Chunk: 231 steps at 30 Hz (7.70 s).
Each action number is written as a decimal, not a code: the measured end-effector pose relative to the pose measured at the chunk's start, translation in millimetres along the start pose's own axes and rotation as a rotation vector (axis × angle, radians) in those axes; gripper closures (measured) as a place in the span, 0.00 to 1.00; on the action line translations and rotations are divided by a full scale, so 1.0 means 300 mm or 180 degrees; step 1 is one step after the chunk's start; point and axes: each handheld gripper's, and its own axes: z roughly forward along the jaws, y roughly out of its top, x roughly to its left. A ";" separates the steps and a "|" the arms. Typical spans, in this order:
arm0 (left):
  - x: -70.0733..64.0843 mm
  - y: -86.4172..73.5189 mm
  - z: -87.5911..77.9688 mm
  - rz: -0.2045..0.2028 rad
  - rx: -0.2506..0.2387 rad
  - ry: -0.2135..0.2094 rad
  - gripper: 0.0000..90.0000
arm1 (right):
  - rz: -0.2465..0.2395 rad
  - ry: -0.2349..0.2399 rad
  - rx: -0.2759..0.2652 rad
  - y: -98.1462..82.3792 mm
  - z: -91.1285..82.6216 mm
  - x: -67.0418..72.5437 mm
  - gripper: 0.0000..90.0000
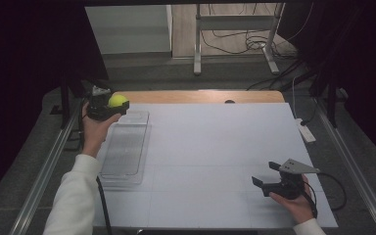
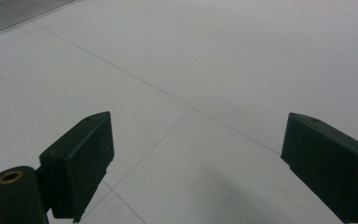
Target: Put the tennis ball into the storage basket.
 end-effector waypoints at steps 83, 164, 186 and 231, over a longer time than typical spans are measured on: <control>0.041 -0.127 0.165 0.0052 0.0786 0.0164 0.30 | -0.0010 0.0000 0.0001 -0.001 0.000 -0.001 0.10; 0.017 -0.150 0.075 0.0012 0.0450 -0.0362 0.13 | 0.0002 0.0017 0.0007 -0.001 0.006 -0.009 0.10; -0.118 -0.246 -0.102 0.0155 0.0140 -0.1015 0.12 | -0.0005 0.0048 0.0003 0.001 0.009 -0.016 0.10; -0.257 -0.499 -0.270 0.0397 -0.0037 -0.1525 0.13 | -0.0056 0.0152 -0.0105 0.007 -0.027 -0.006 0.10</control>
